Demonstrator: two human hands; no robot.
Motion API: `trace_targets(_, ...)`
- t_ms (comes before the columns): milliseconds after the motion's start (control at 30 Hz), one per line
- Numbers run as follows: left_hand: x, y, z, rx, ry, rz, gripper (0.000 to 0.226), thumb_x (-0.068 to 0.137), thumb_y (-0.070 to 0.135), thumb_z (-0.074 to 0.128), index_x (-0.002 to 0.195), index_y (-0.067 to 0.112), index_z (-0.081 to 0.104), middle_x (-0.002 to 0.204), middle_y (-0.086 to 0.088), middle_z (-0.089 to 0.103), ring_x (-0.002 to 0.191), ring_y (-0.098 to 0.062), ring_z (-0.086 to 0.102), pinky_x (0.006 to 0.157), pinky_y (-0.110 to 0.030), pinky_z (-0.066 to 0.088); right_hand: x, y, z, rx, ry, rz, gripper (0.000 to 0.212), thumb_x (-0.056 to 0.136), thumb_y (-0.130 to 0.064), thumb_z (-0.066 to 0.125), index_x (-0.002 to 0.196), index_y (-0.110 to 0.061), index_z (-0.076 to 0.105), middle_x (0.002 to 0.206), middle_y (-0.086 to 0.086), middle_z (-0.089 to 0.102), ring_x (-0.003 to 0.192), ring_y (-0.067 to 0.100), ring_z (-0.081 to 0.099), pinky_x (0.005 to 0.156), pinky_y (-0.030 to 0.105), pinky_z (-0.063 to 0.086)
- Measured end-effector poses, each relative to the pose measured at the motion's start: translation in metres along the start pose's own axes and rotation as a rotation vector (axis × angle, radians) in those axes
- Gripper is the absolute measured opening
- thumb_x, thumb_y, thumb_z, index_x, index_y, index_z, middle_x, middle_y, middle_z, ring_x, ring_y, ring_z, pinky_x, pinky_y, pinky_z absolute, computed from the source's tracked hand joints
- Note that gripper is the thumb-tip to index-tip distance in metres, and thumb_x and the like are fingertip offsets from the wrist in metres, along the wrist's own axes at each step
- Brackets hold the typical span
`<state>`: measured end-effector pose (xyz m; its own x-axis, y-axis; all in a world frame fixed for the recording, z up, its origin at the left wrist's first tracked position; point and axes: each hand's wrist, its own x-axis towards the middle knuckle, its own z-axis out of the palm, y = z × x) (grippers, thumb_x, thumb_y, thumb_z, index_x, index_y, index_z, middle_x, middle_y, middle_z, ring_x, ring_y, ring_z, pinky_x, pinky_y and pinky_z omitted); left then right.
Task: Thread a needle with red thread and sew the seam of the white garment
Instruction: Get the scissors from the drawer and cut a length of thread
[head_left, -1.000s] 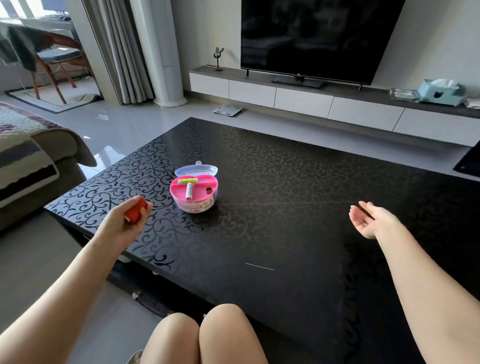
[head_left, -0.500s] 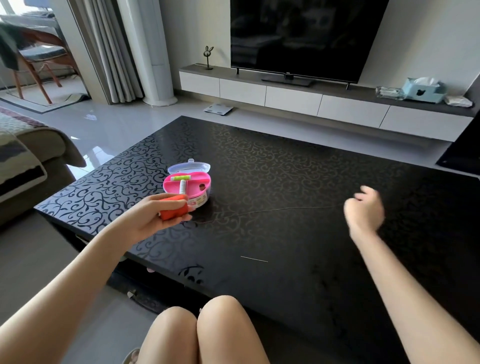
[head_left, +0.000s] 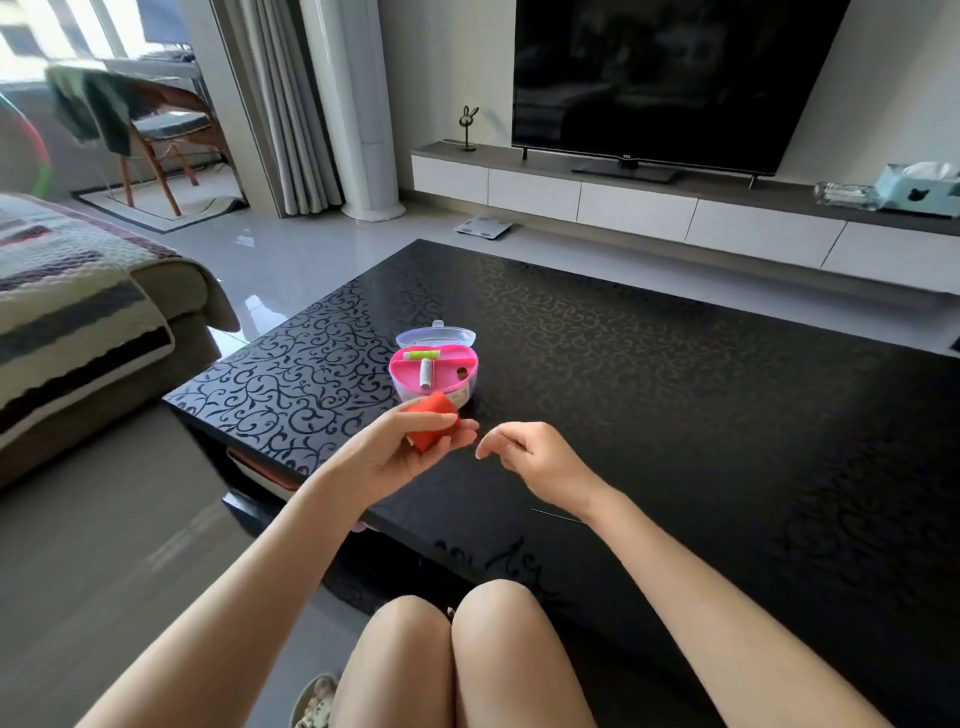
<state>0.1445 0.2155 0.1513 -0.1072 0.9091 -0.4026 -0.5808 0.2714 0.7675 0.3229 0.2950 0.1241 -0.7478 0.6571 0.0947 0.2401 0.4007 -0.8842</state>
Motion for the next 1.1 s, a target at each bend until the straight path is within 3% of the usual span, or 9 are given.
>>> trace_targets(100, 0.001, 0.0, -0.011, 0.073, 0.107, -0.007, 0.018, 0.089, -0.006, 0.053, 0.102, 0.007, 0.056, 0.083, -0.019, 0.071, 0.065, -0.022, 0.071, 0.044, -0.016, 0.051, -0.01, 0.003, -0.012, -0.093, 0.024, 0.007, 0.027, 0.099, -0.009, 0.046, 0.085, -0.008, 0.069, 0.052, -0.015, 0.048, 0.052, -0.001, 0.043, 0.058, 0.014, 0.034)
trace_targets(233, 0.003, -0.003, -0.029, -0.086, 0.204, -0.028, 0.02, 0.083, -0.013, 0.052, 0.089, 0.007, 0.054, 0.081, -0.014, 0.059, 0.061, -0.019, 0.064, 0.041, -0.013, 0.046, -0.023, 0.007, -0.03, -0.199, 0.038, 0.006, 0.027, 0.096, -0.006, 0.049, 0.079, -0.012, 0.068, 0.053, -0.021, 0.053, 0.054, -0.002, 0.047, 0.059, 0.011, 0.036)
trace_targets(333, 0.006, -0.008, -0.042, -0.223, 0.184, -0.022, 0.03, 0.067, -0.012, 0.061, 0.09, 0.005, 0.051, 0.078, -0.008, 0.051, 0.055, -0.012, 0.053, 0.04, -0.014, 0.042, -0.033, 0.012, -0.042, -0.208, 0.07, 0.021, 0.028, 0.097, -0.01, 0.051, 0.076, -0.018, 0.068, 0.055, -0.007, 0.051, 0.052, 0.002, 0.041, 0.058, 0.015, 0.034)
trace_targets(400, 0.006, -0.012, -0.046, -0.251, 0.125, -0.018, 0.033, 0.061, -0.009, 0.068, 0.089, 0.004, 0.056, 0.08, -0.01, 0.054, 0.058, -0.015, 0.06, 0.046, -0.017, 0.05, -0.038, 0.011, -0.049, -0.186, 0.095, 0.037, 0.027, 0.097, -0.009, 0.05, 0.078, -0.014, 0.067, 0.051, -0.013, 0.048, 0.049, 0.001, 0.039, 0.055, 0.014, 0.032)
trace_targets(467, 0.006, -0.017, -0.047, -0.294, 0.055, -0.022, 0.057, 0.039, -0.014, 0.085, 0.089, 0.0, 0.06, 0.087, -0.019, 0.06, 0.071, -0.029, 0.07, 0.054, -0.025, 0.057, -0.042, 0.007, -0.055, -0.176, 0.101, 0.044, 0.026, 0.098, -0.007, 0.047, 0.08, -0.008, 0.066, 0.047, -0.021, 0.047, 0.046, -0.001, 0.041, 0.052, 0.011, 0.032)
trace_targets(533, 0.009, -0.021, -0.047, -0.37, 0.033, -0.017, 0.078, 0.019, -0.02, 0.086, 0.091, -0.002, 0.062, 0.096, -0.026, 0.063, 0.083, -0.04, 0.07, 0.057, -0.028, 0.059, -0.044, 0.003, -0.061, -0.179, 0.112, 0.042, 0.026, 0.099, -0.007, 0.046, 0.082, -0.006, 0.066, 0.046, -0.021, 0.046, 0.045, -0.001, 0.041, 0.05, 0.011, 0.033)
trace_targets(767, 0.006, -0.02, -0.041, -0.356, -0.037, -0.067, 0.076, 0.021, 0.01, 0.097, 0.089, 0.007, 0.065, 0.072, -0.001, 0.062, 0.053, -0.011, 0.06, 0.045, -0.019, 0.049, -0.049, -0.002, -0.088, -0.233, 0.215, 0.073, 0.031, 0.1, -0.015, 0.046, 0.076, -0.016, 0.066, 0.052, -0.003, 0.052, 0.049, 0.003, 0.042, 0.055, 0.012, 0.036)
trace_targets(933, -0.003, -0.01, -0.051, -0.362, -0.065, -0.074, 0.081, 0.024, 0.011, 0.098, 0.097, 0.006, 0.062, 0.077, -0.004, 0.064, 0.058, -0.012, 0.062, 0.043, -0.017, 0.048, -0.077, 0.007, -0.091, -0.243, 0.036, 0.221, 0.032, 0.099, -0.015, 0.047, 0.075, -0.017, 0.068, 0.051, 0.0, 0.058, 0.056, 0.007, 0.052, 0.071, 0.016, 0.037)
trace_targets(1100, -0.008, -0.014, -0.057, -0.284, -0.03, -0.101, 0.086, 0.017, 0.005, 0.097, 0.095, 0.007, 0.06, 0.078, -0.012, 0.065, 0.057, -0.014, 0.061, 0.04, -0.014, 0.044, -0.102, 0.028, -0.083, -0.27, -0.1, 0.356, 0.031, 0.098, -0.013, 0.047, 0.075, -0.014, 0.068, 0.058, 0.005, 0.065, 0.06, 0.008, 0.059, 0.072, 0.02, 0.044)
